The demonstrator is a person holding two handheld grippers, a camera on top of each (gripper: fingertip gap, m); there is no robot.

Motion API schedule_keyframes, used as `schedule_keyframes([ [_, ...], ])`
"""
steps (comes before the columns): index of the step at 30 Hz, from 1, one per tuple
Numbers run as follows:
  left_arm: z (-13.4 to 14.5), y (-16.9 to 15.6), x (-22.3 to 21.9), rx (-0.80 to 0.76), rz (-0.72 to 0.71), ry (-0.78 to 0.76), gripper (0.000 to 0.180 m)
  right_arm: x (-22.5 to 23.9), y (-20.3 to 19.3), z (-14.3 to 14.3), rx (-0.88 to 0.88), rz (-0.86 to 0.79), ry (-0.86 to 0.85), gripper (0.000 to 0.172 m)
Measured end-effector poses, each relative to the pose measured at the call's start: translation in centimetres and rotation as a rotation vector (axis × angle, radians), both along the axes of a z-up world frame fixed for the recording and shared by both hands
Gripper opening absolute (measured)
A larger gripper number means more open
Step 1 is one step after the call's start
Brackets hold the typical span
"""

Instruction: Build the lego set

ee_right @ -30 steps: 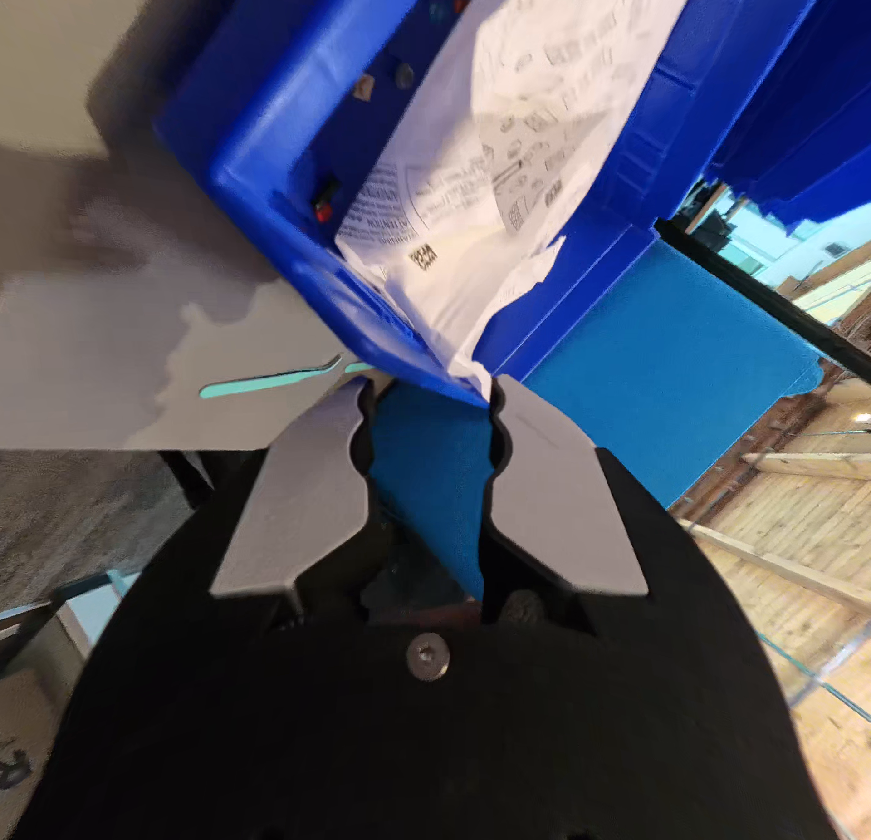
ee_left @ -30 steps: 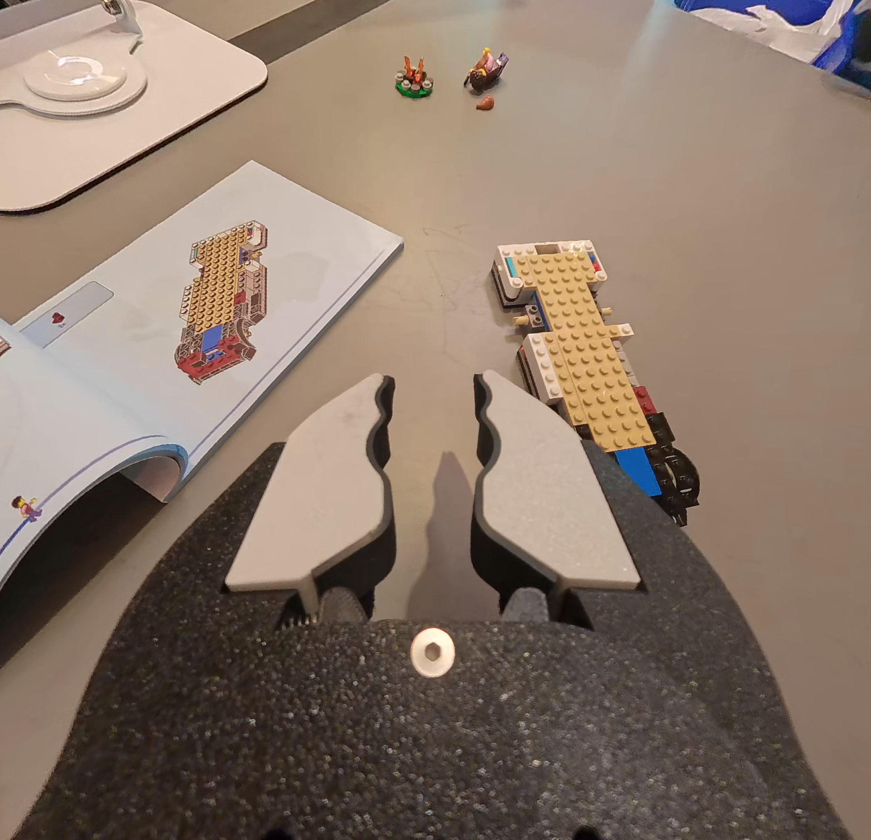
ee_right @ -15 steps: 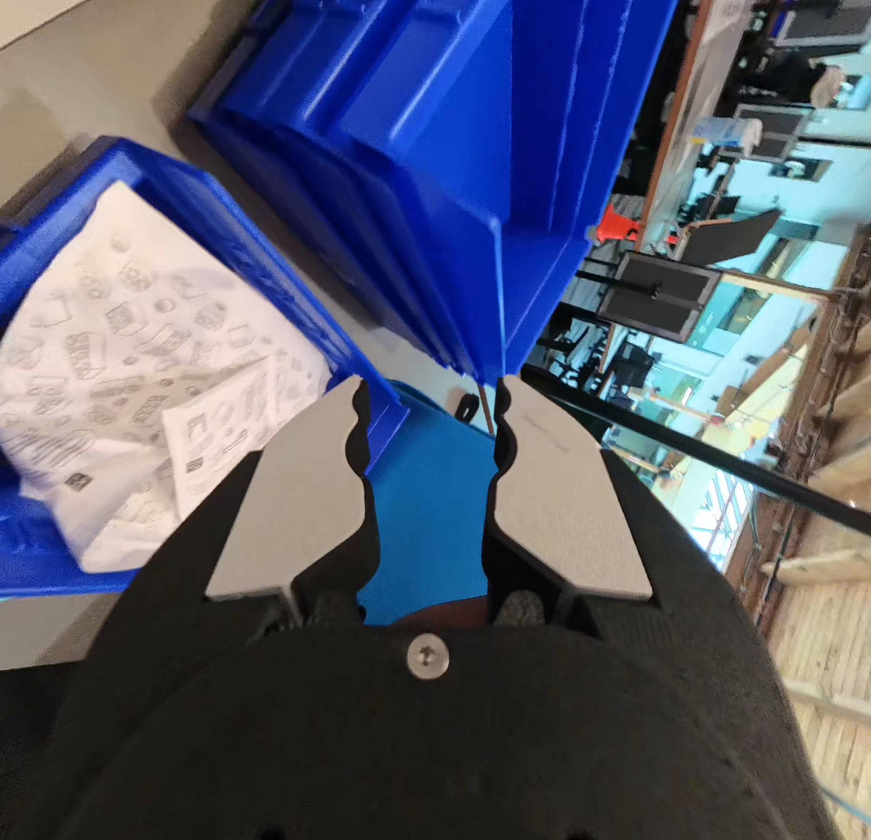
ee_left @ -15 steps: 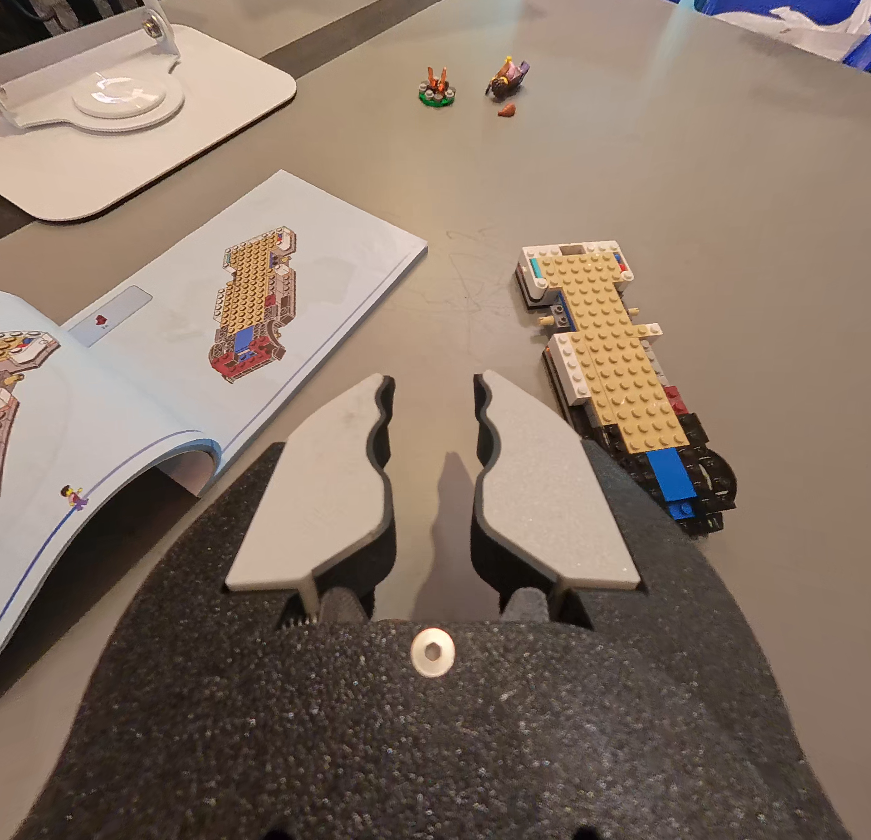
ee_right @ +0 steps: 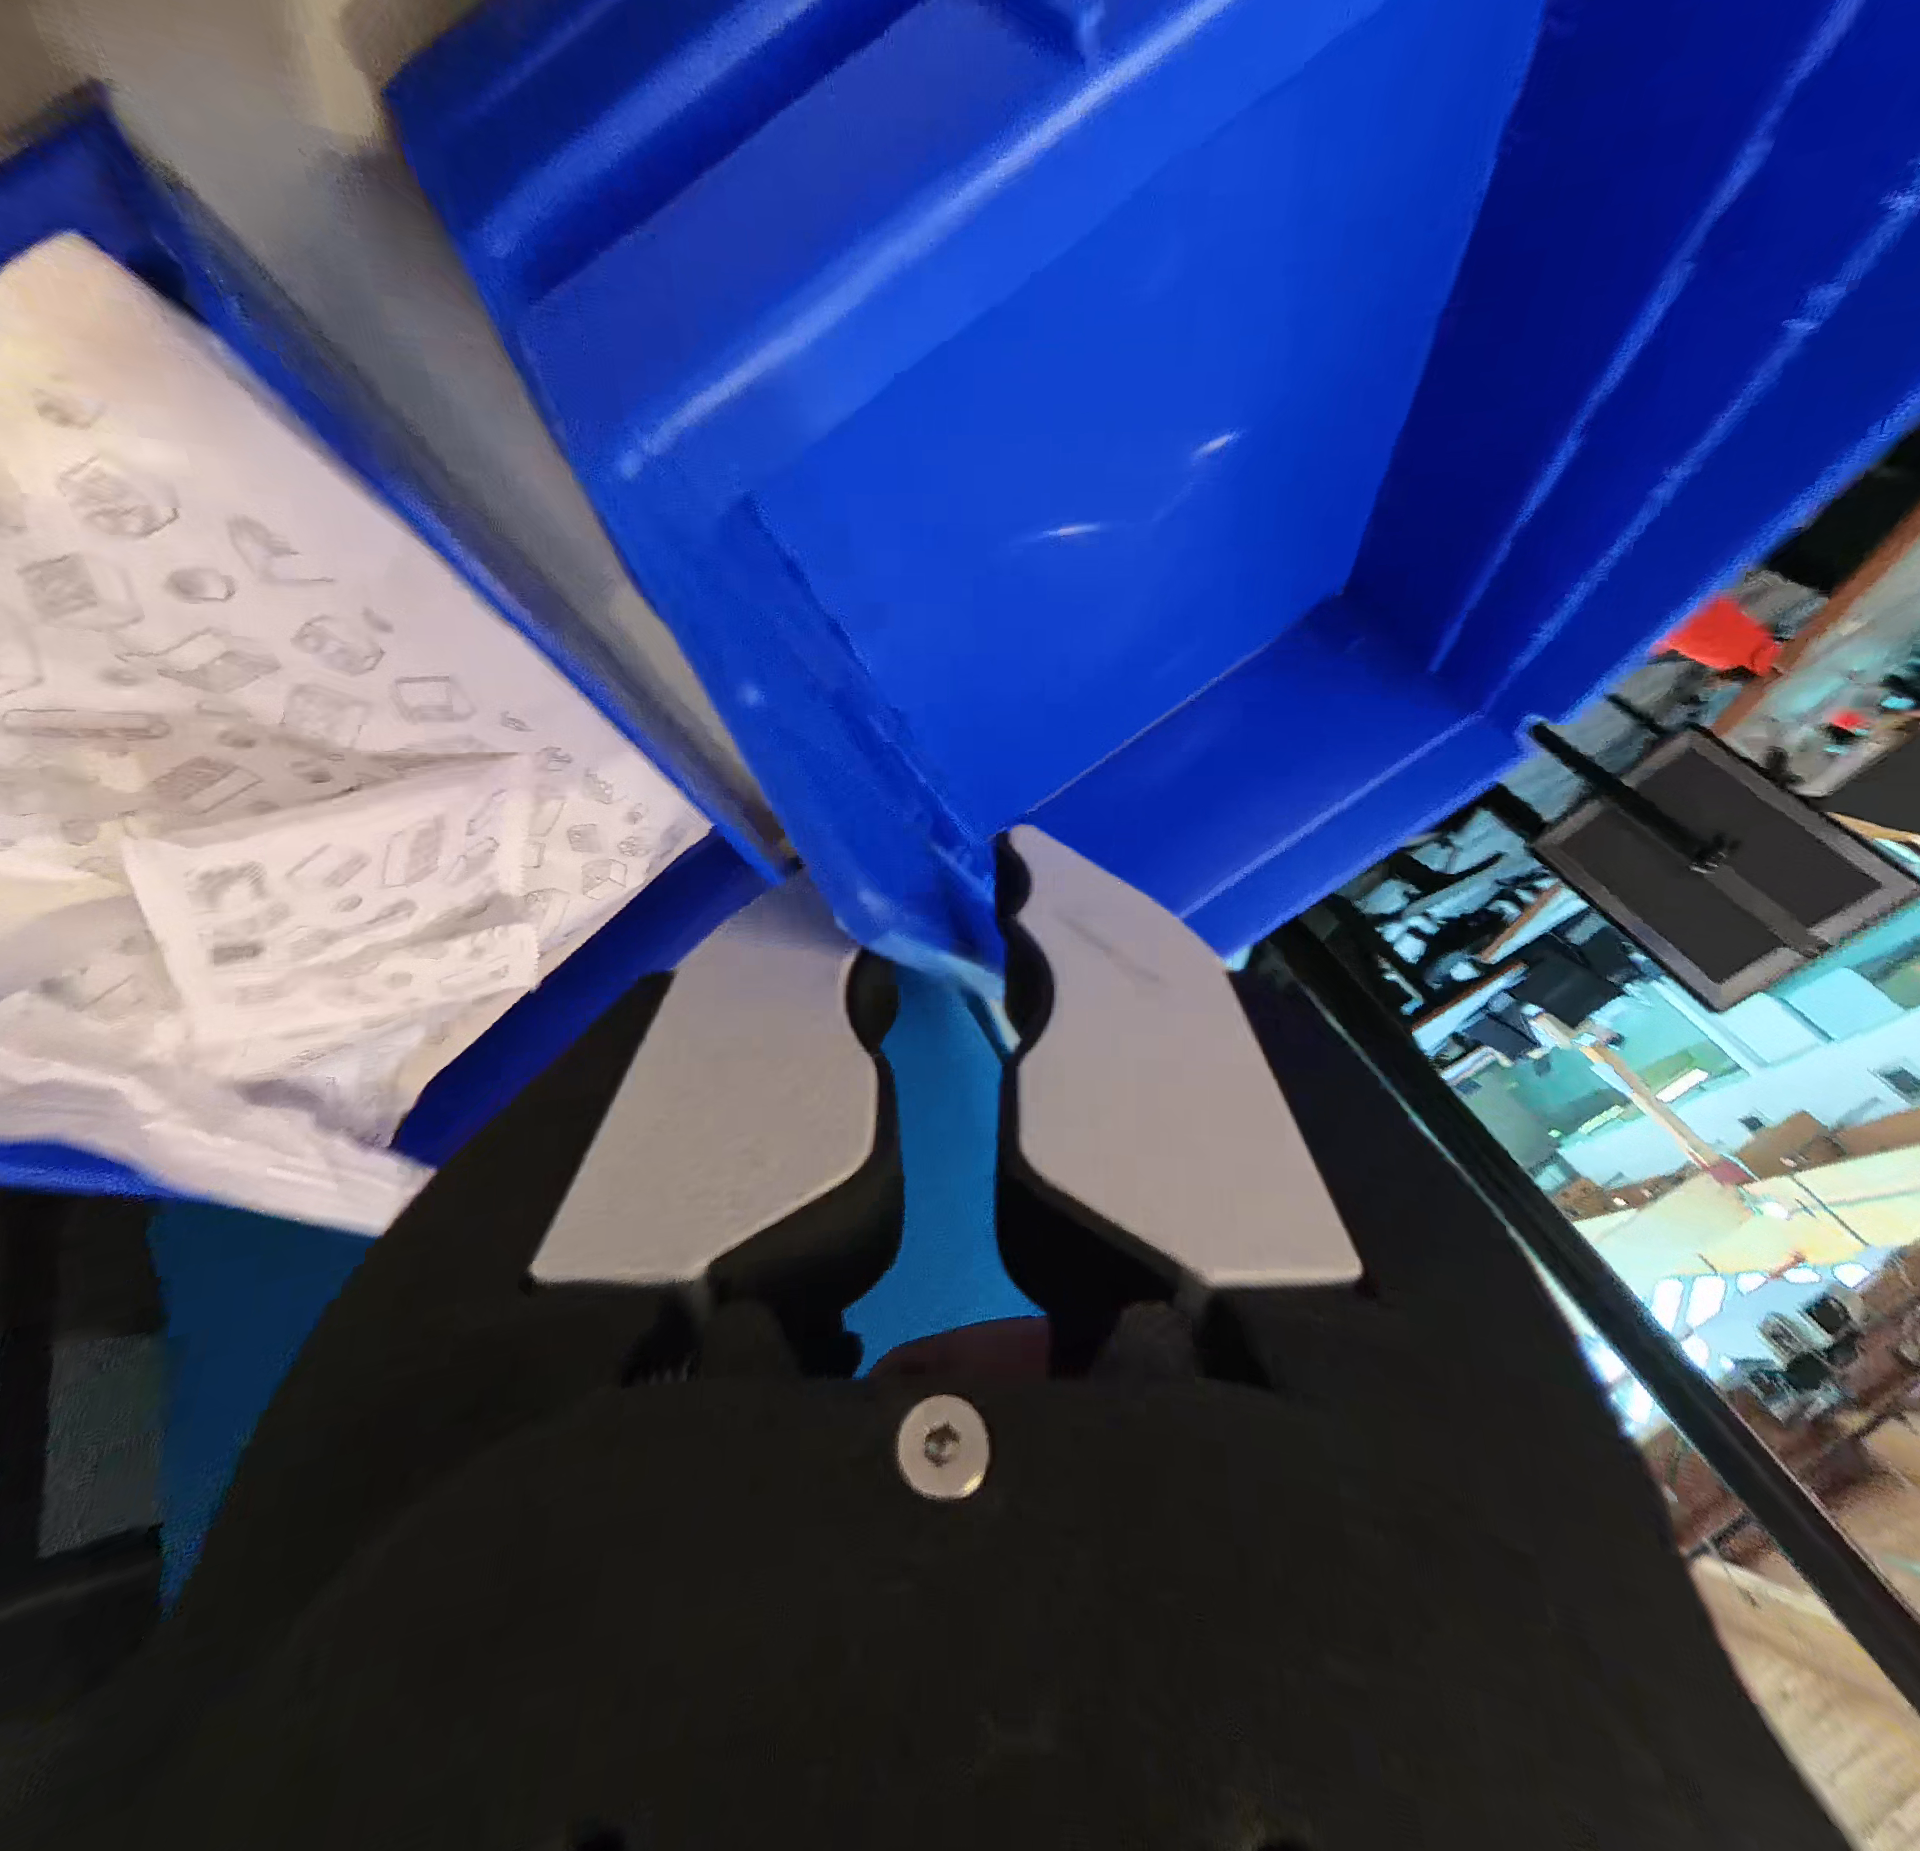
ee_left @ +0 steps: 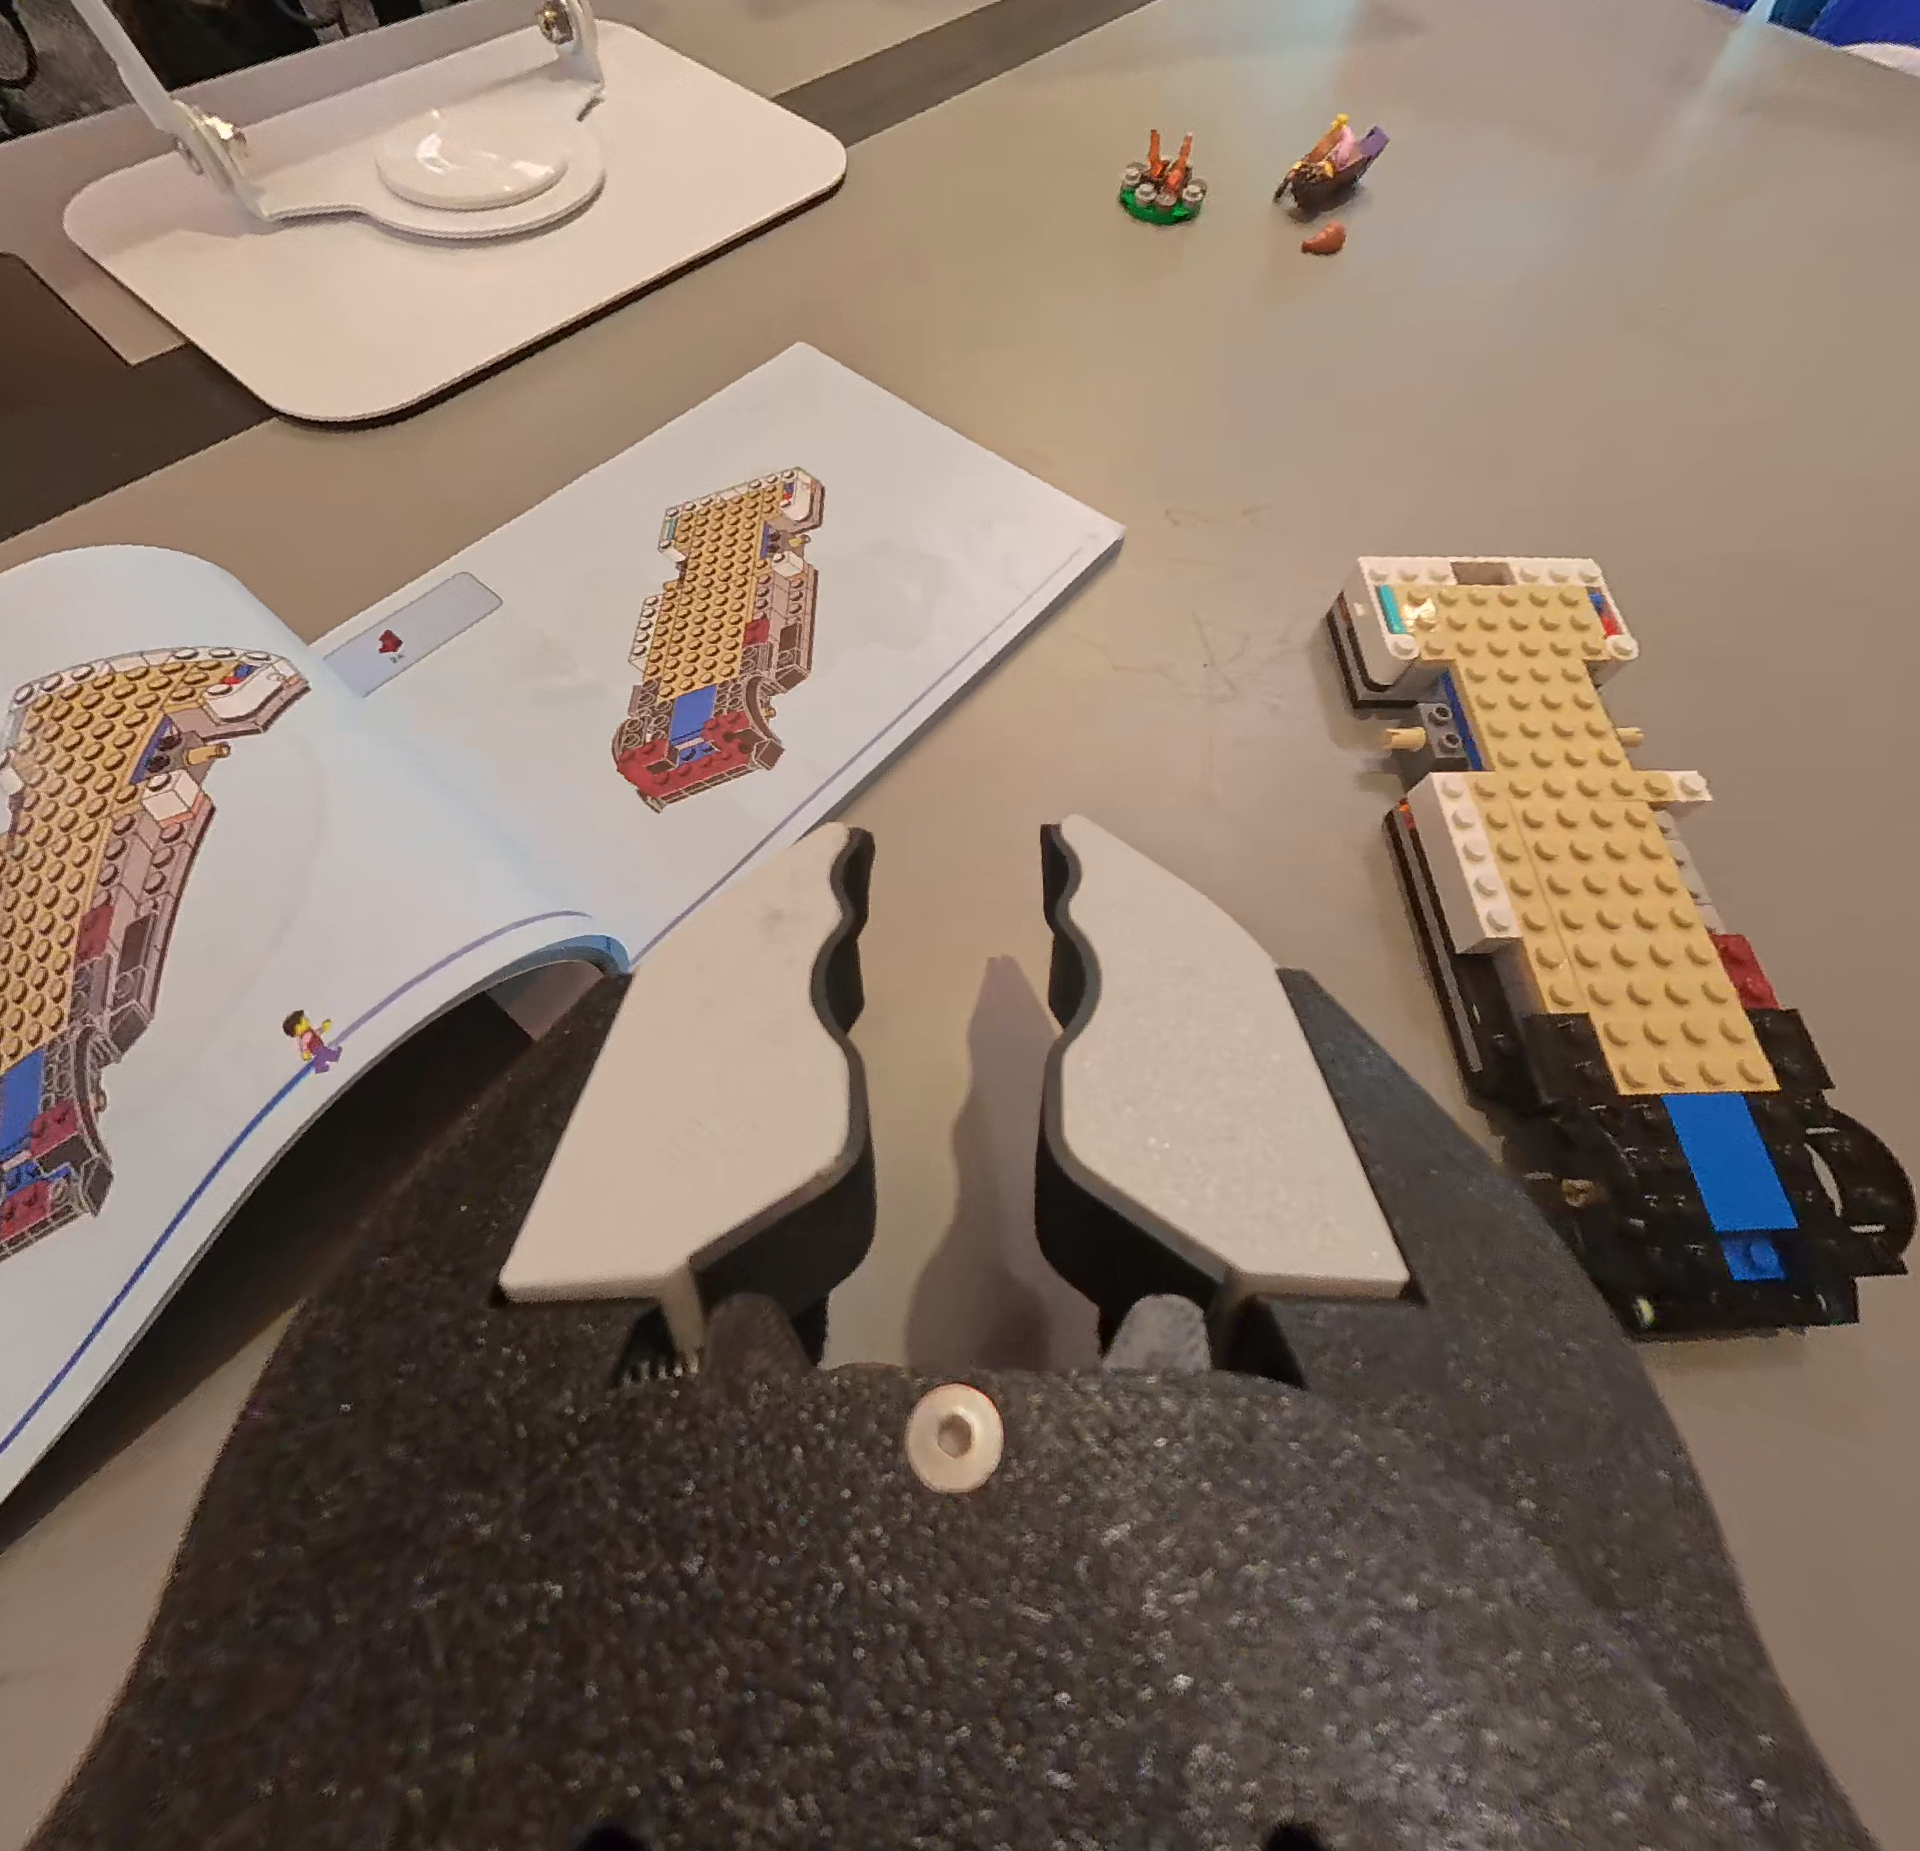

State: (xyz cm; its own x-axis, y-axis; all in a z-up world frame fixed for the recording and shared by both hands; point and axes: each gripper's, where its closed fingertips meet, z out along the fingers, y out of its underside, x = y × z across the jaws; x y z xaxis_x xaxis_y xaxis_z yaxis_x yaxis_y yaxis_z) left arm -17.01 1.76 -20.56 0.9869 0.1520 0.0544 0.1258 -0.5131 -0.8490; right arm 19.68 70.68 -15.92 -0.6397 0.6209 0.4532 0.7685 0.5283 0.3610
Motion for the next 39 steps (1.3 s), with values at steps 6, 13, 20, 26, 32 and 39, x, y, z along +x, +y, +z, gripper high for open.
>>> schedule_keyframes([
  [6, 0.4, 0.2, -0.1, 0.02, 0.012, 0.01, 0.032, -0.1, 0.4, 0.6, 0.084, 0.037, -0.13, 0.007],
  [13, 0.6, 0.0, 0.0, 0.016, 0.007, 0.019, 0.032, -0.3, 1.0, 3.8, 0.247, 0.028, -0.047, 0.011],
  [20, 1.3, -0.2, 0.2, 0.034, 0.005, 0.032, 0.032, 0.9, 2.9, 8.9, 0.288, -0.134, 0.26, 0.02],
  [26, 1.3, -0.3, 0.1, 0.034, 0.012, 0.03, 0.032, 1.9, 2.8, 13.7, 0.373, -0.118, 0.321, 0.02],
  [32, 1.7, -0.5, 0.0, 0.044, 0.016, 0.035, 0.032, 2.2, -3.7, 16.6, 0.501, 0.033, 0.383, 0.02],
  [39, 2.6, -0.8, 0.6, 0.058, 0.004, 0.053, 0.032, 2.5, -17.1, 17.2, 0.679, 0.335, 0.464, 0.022],
])
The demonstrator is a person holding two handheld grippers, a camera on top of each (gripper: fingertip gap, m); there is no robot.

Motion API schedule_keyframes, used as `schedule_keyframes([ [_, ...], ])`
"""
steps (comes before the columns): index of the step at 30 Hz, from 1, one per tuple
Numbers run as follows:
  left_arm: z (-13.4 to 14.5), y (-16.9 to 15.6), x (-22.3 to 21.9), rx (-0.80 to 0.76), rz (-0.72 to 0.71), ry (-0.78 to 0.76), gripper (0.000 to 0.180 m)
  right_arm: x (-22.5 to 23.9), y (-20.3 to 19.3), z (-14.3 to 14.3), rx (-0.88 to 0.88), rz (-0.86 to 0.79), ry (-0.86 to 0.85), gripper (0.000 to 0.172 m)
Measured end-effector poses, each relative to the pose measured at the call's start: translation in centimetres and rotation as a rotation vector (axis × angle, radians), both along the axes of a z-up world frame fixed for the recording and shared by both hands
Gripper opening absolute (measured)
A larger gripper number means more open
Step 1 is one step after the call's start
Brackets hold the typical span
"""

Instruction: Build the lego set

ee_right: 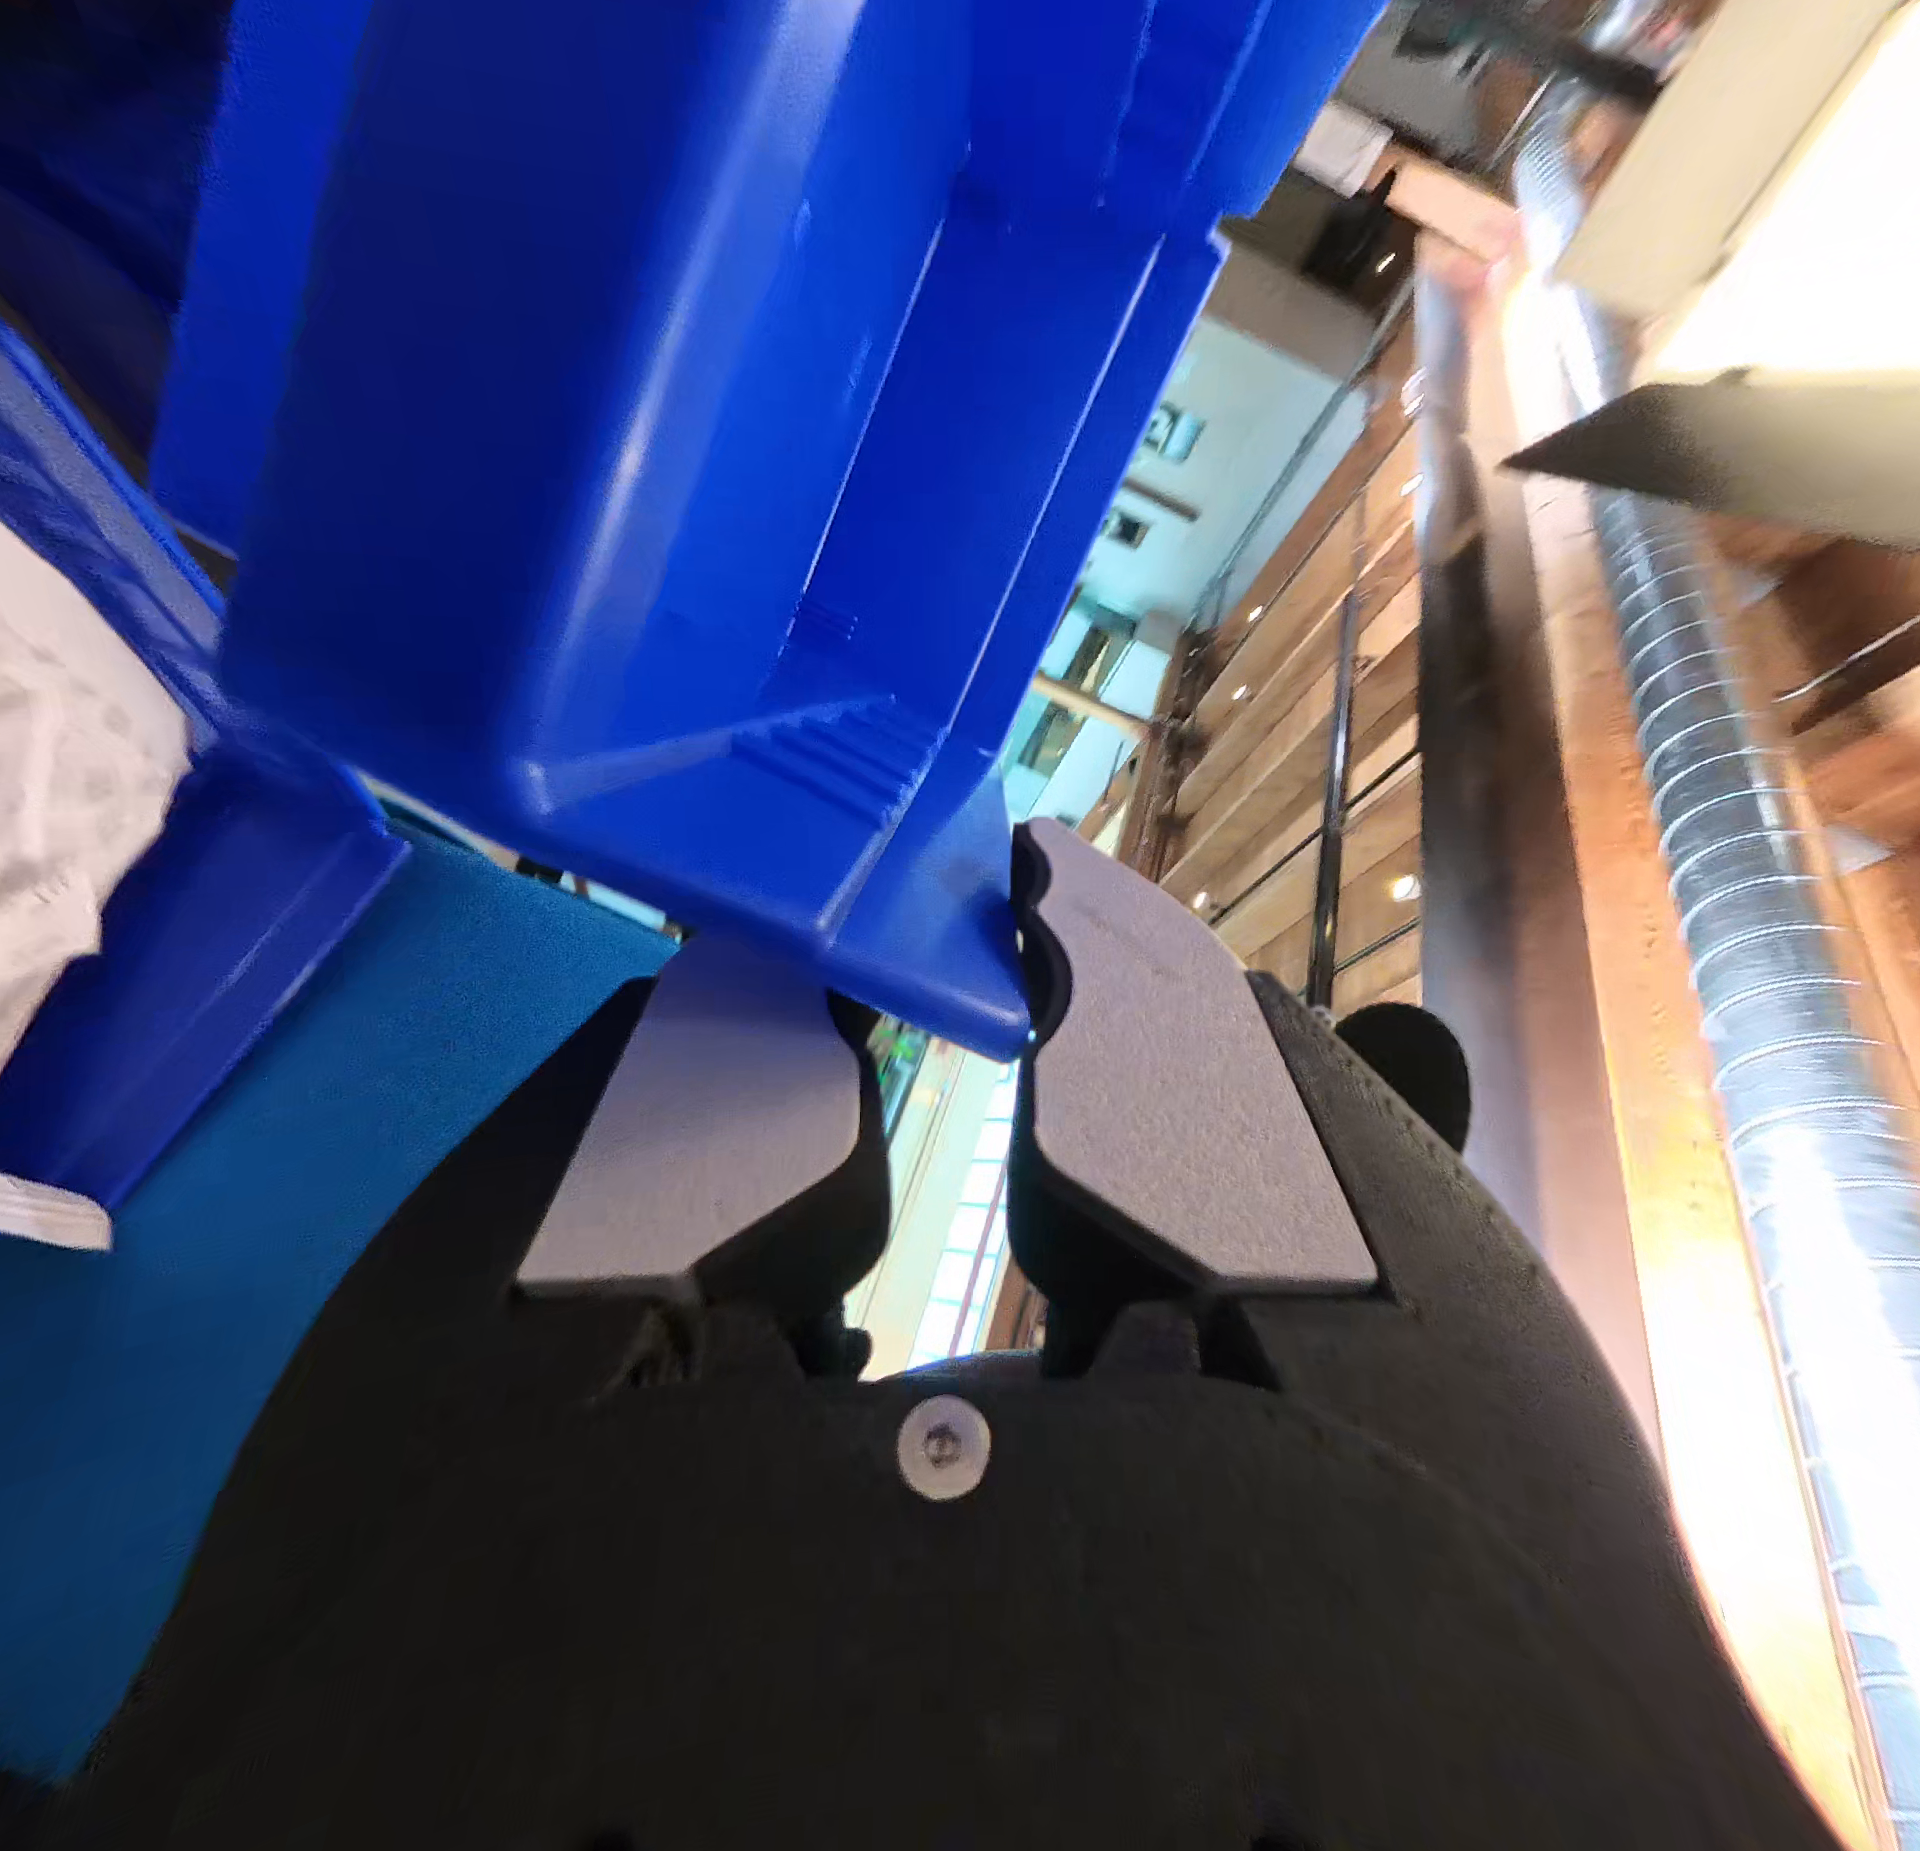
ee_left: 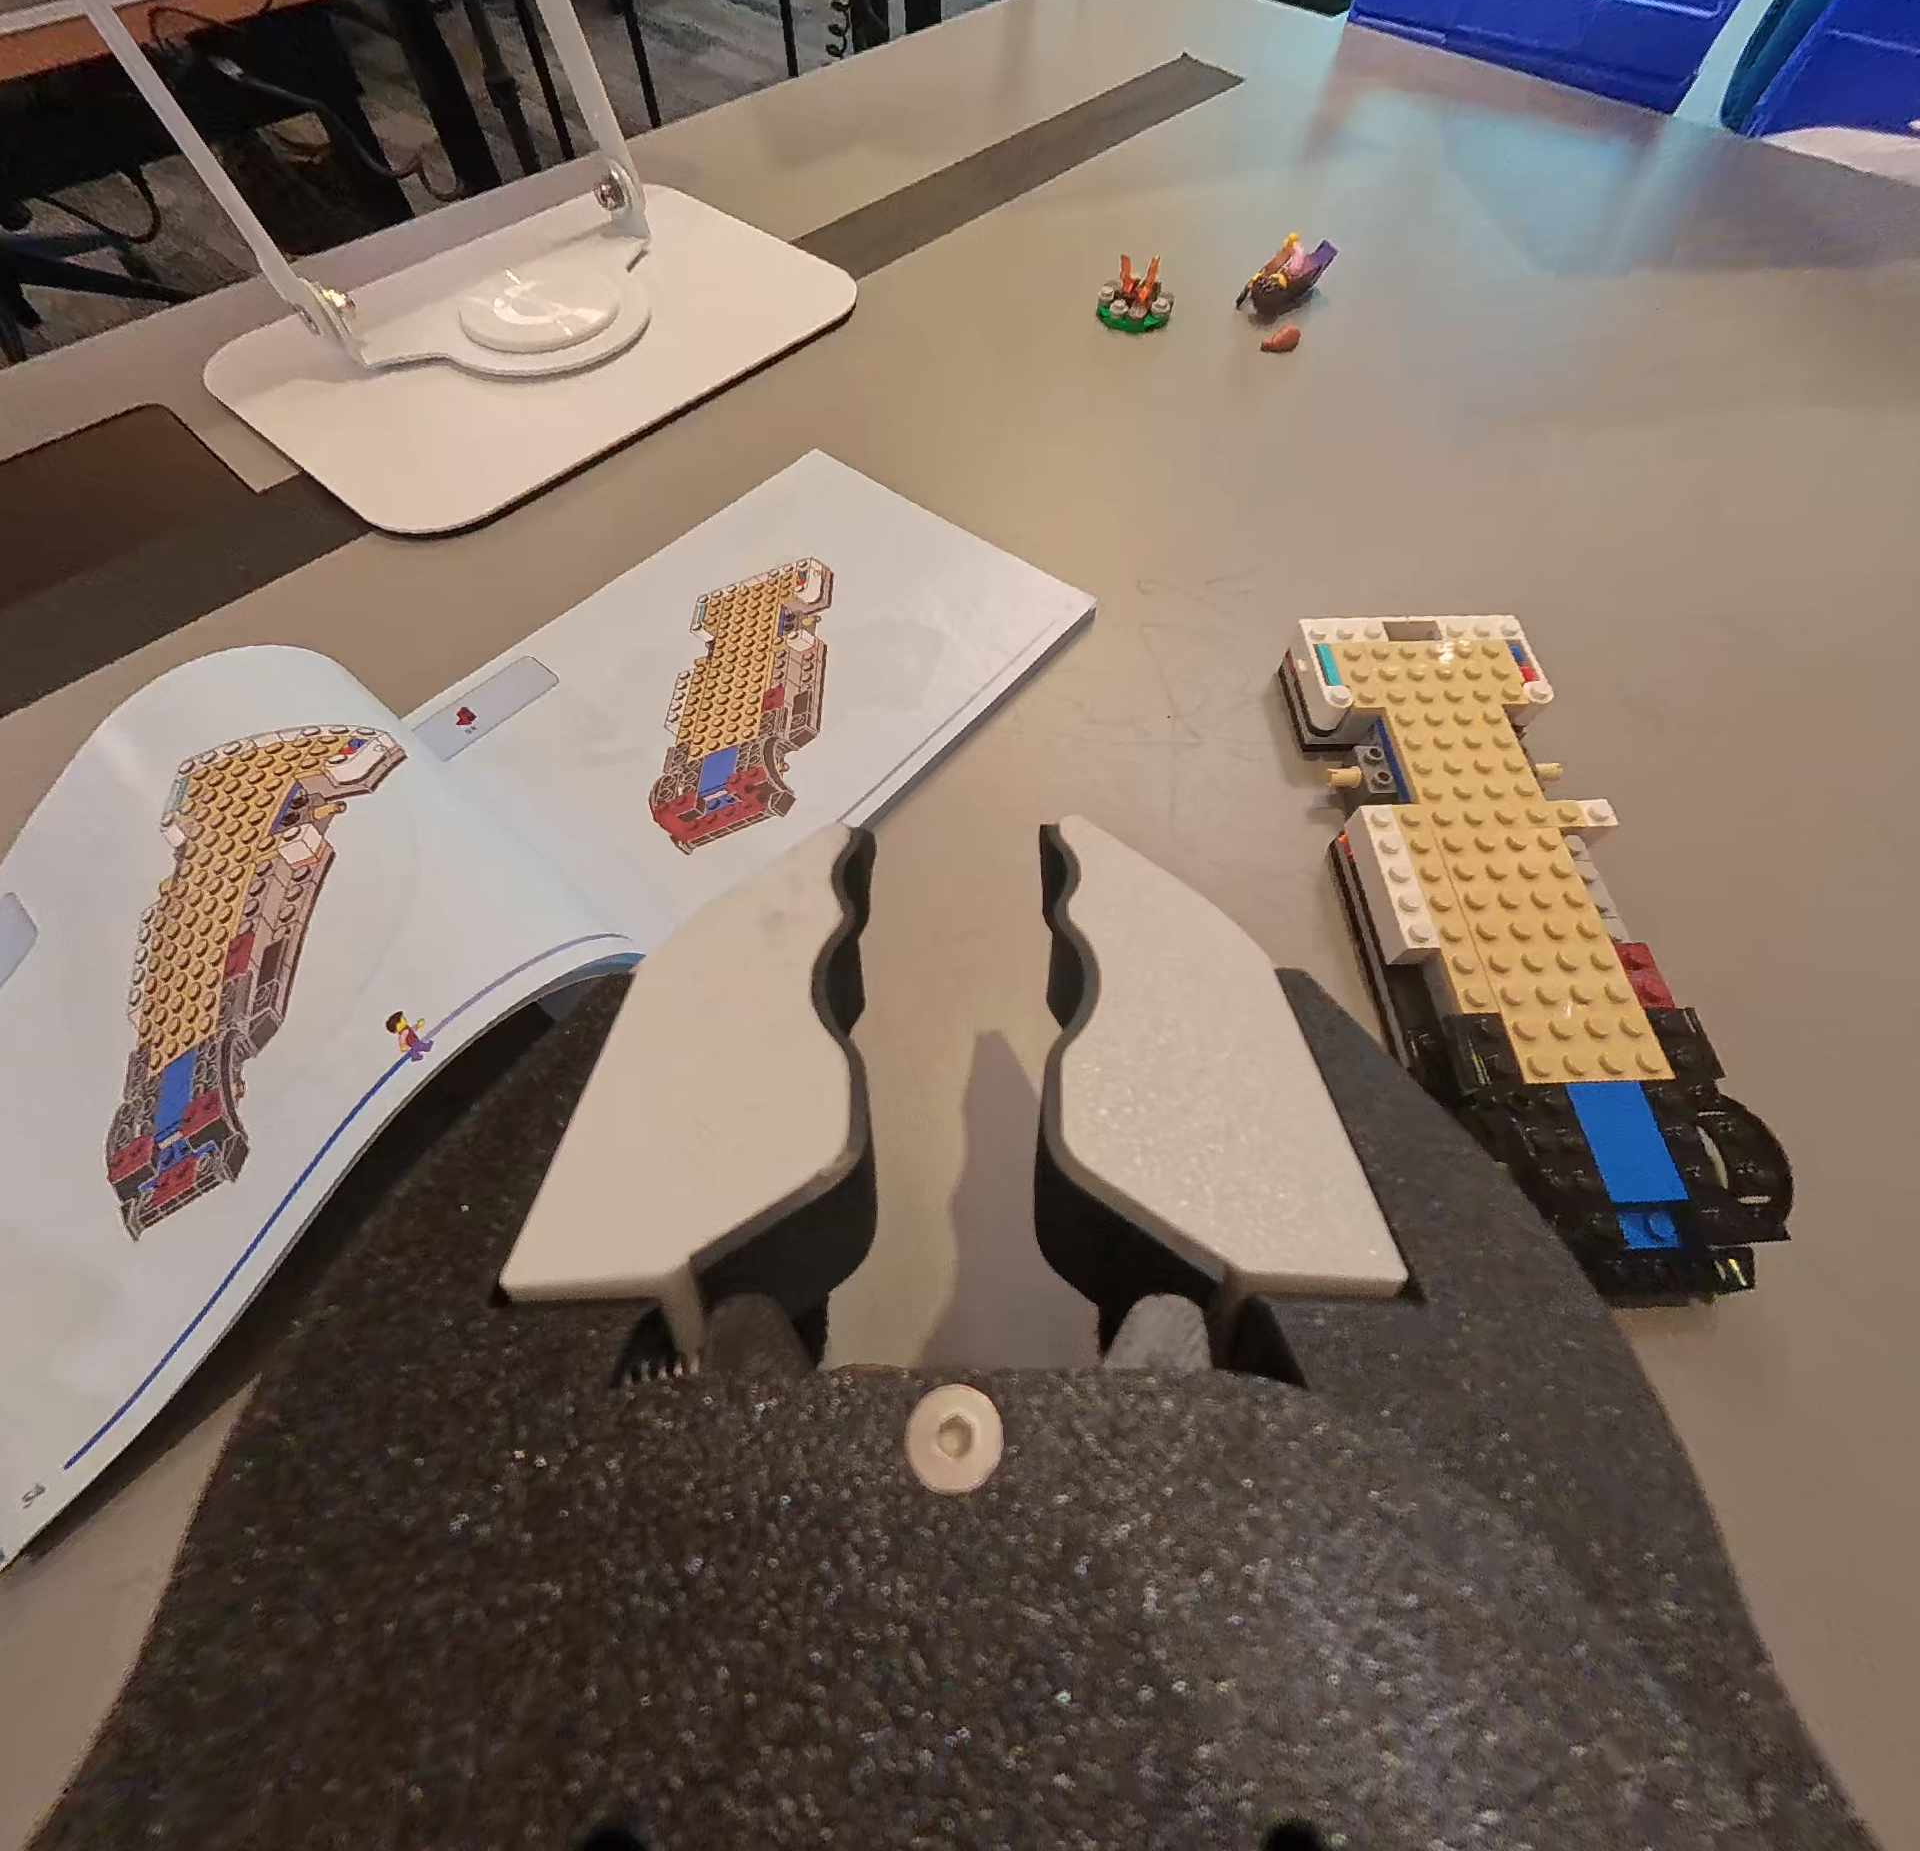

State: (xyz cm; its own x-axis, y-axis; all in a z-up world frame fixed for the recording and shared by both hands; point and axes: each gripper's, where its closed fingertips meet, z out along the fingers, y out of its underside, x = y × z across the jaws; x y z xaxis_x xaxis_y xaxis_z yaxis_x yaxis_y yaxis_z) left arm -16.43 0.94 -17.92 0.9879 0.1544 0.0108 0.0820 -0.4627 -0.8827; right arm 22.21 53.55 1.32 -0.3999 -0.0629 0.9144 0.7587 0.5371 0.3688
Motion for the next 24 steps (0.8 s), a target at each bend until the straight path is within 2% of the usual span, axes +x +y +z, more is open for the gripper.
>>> schedule_keyframes([
  [5, 0.6, -0.3, 0.7, 0.011, -0.016, 0.011, 0.032, 0.1, -8.4, -4.3, -0.039, 0.125, 0.016, 0.021],
  [10, 1.3, -0.3, 1.7, 0.033, -0.04, 0.01, 0.032, -0.5, -12.8, -10.6, -0.115, 0.173, -0.032, 0.022],
  [12, 1.4, -0.2, 1.9, 0.039, -0.046, 0.015, 0.032, -1.0, -13.1, -12.6, -0.11, 0.167, -0.065, 0.023],
  [20, 1.6, -0.3, 2.6, 0.045, -0.059, 0.035, 0.034, -4.5, -10.9, -15.6, -0.037, 0.139, -0.07, 0.027],
  [24, 1.7, -2.5, 2.1, 0.078, 0.001, 0.014, 0.039, -2.9, -10.8, -15.2, -0.085, 0.073, -0.026, 0.041],
])
